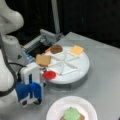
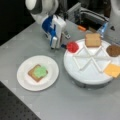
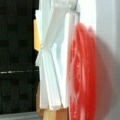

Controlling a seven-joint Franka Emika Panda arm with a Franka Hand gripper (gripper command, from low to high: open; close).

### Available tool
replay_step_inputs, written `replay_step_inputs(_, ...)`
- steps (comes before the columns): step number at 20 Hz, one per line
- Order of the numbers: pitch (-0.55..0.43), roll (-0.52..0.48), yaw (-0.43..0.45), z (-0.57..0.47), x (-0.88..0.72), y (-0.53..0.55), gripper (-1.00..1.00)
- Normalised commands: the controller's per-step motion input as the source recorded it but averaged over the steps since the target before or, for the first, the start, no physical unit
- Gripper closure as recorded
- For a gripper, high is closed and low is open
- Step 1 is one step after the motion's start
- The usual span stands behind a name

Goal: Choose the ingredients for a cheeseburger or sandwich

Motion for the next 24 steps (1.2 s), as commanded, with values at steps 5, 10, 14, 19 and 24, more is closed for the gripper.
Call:
replay_step_inputs(5,-0.196,0.181,-0.075,-0.19,0.01,-0.01,-1.00)
replay_step_inputs(10,-0.204,0.179,-0.090,-0.17,-0.01,-0.01,-1.00)
replay_step_inputs(14,-0.209,0.171,-0.100,-0.16,-0.01,-0.01,-1.00)
replay_step_inputs(19,-0.216,0.164,-0.108,-0.14,0.00,0.01,-1.00)
replay_step_inputs(24,-0.217,0.142,-0.112,-0.13,0.01,0.03,1.00)
